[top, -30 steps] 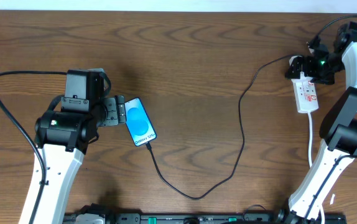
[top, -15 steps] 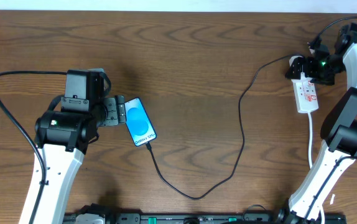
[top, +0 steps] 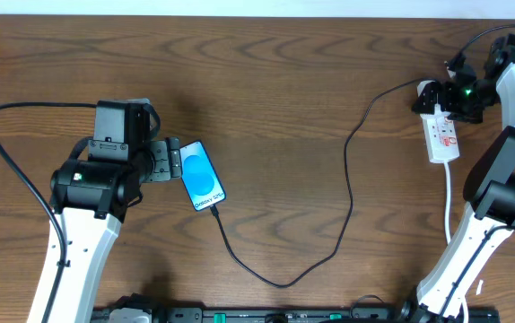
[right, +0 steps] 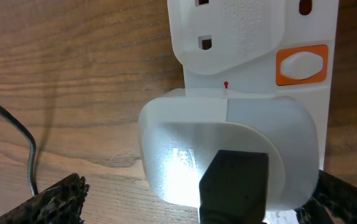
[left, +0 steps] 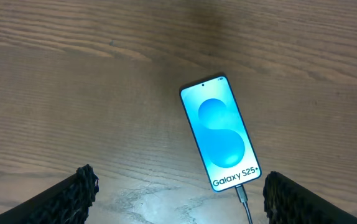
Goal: Plug charger to phone and switch on socket
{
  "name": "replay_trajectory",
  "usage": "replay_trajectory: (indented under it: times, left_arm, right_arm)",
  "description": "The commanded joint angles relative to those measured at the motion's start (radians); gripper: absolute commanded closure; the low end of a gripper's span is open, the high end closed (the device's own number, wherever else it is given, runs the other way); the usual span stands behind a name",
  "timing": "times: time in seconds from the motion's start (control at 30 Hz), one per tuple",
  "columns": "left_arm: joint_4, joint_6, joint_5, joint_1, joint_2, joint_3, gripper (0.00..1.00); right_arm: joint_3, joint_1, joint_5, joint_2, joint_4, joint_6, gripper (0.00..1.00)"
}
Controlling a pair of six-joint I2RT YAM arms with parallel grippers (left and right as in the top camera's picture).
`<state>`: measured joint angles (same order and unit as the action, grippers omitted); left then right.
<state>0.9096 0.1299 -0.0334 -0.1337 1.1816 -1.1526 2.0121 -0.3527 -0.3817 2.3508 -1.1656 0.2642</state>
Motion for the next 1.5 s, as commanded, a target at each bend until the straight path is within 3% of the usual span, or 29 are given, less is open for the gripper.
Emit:
replay_trajectory:
  times: [0.0, 0.77, 1.03, 1.27, 1.47]
  left_arm:
    - [0.003, -0.010, -0.020, -0.003, 0.002, -0.016, 0.13]
    - [0.002, -0.010, -0.020, -0.003, 0.002, -0.016, 0.12]
    - [0.002, -0.010, -0.020, -0.002, 0.002, -0.016, 0.12]
    - [0.002, -0.010, -0.020, -0.002, 0.002, -0.016, 0.12]
    - [0.002, -0.010, -0.020, -0.002, 0.002, -0.016, 0.12]
  right_arm:
    - [-0.045, 0.062, -0.299, 0.017, -0.027, -0.014, 0.01]
    - [-0.045, 0.080, -0.359, 0.017, -0.019, -0.014, 0.01]
    - [-0.032, 0.072, -0.112, 0.017, -0.058, -0.105, 0.01]
    - [0.148, 0.038, 0.025, 0.014, -0.183, -0.137, 0.01]
    - [0.451, 0.035, 0.198, 0.014, -0.358, -0.183, 0.01]
